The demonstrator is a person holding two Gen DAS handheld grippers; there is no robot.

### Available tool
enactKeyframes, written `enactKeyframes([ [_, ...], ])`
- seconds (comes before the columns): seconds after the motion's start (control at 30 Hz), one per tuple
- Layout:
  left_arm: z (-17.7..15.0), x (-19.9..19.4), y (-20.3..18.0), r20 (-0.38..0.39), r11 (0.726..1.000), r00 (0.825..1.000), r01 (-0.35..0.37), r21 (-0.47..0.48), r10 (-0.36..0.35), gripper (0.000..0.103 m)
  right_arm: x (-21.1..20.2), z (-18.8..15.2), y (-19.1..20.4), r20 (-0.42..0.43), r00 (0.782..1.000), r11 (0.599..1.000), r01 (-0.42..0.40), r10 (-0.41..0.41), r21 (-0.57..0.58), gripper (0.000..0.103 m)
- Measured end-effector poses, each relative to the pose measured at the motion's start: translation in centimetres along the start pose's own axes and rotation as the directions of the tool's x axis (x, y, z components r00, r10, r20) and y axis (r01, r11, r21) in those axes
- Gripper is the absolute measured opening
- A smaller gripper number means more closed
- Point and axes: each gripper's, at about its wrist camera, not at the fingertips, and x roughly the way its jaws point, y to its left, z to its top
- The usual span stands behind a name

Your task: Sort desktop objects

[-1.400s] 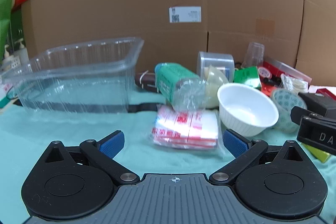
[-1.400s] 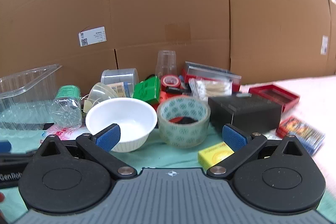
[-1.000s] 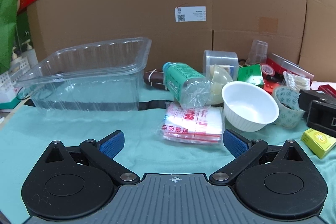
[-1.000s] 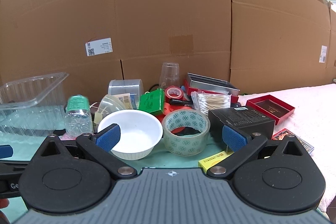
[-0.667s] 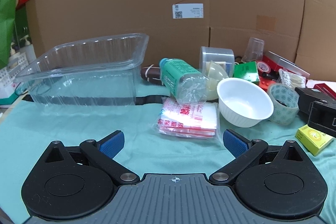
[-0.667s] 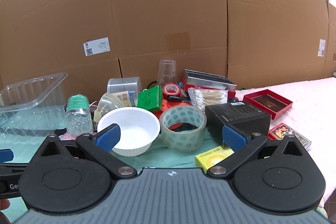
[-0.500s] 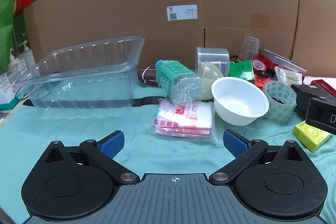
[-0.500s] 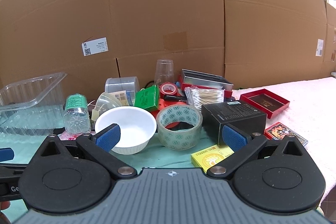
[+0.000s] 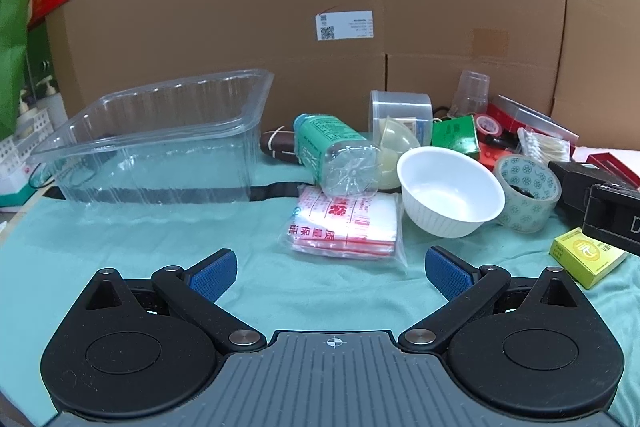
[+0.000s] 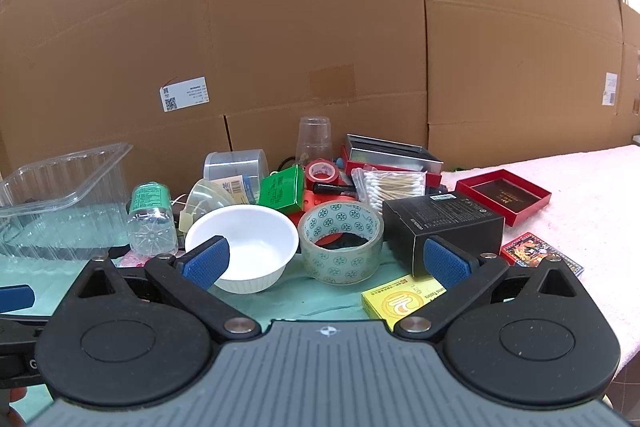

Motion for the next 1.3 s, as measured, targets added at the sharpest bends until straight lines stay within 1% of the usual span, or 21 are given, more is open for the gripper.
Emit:
enactKeyframes([
  [0.57,-0.4,0.1,0.4,-0.008,1.0,1.0,-0.008,-0.02,0.008,0.103,0.2,-0.4,0.5,-0.012,1.0,1.0,-0.002,0.002,-0.02,0.103],
  [0.93,-0.6,0.3,0.2,-0.015,1.0,1.0,-0.006,-0.011,0.006,0.103,0.2,-0.5,0.6,-0.019,1.0,1.0,-0.004,0.004,-0.028,0.103],
  [1.13,-0.7,0.5,0.2,-0.018,1.0,1.0,-0.013,-0.002,0.013,0.103,0.3,-0.5,0.6,-0.017,1.0,0.999,0.008,-0.009,-0.034,0.103],
  [1.17,-0.8,0.5,0.0,-0.011,1.0,1.0,-0.022,0.012,0.022,0.103,0.1,-0.5,0.5,0.0,1.0,0.999,0.014,-0.014,-0.032,0.103],
  [1.2,-0.9,0.4,-0.2,0.005,0.999,0.999,-0.037,0.037,0.037,0.103,-0.5,-0.5,0.4,0.042,0.999,0.999,0.023,-0.022,-0.028,0.103],
  [1.27,-1.3,0.1,-0.8,0.069,0.992,0.995,-0.08,0.096,0.073,0.103,-2.2,-0.6,0.0,0.161,0.987,0.999,0.035,-0.03,-0.027,0.103],
  [1.3,-1.5,-0.2,-1.0,0.108,0.988,0.991,-0.097,0.117,0.085,0.103,-2.8,-0.7,-0.2,0.2,0.979,0.999,0.042,-0.035,-0.034,0.103],
])
